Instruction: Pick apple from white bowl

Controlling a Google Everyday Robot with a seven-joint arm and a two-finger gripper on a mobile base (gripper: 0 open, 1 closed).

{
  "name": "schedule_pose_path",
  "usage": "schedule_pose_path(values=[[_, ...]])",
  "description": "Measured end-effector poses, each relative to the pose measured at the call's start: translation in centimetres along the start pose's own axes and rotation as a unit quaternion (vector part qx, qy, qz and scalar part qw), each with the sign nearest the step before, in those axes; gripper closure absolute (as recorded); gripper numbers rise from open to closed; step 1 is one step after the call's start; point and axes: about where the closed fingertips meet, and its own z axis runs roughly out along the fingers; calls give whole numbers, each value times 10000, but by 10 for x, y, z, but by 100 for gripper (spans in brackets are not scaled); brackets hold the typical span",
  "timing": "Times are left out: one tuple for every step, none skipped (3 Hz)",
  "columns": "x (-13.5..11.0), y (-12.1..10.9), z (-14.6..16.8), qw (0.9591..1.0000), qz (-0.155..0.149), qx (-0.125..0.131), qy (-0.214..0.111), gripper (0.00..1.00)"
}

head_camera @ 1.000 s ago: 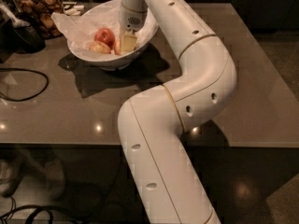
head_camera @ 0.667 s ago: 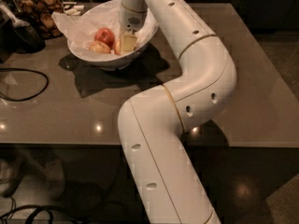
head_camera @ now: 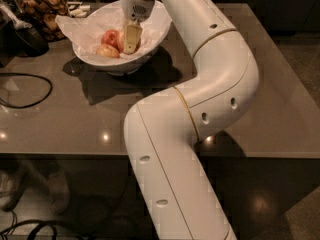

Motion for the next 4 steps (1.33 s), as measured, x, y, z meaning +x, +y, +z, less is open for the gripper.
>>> schedule_pose_path(values=[[-18,2,-31,9998,-31,191,-33,100],[-43,12,-56,9993,-186,195,-248,100],[-69,26,-77,9971,-458,134,-588,100],[-85,40,-91,9936,-666,6,-915,100]])
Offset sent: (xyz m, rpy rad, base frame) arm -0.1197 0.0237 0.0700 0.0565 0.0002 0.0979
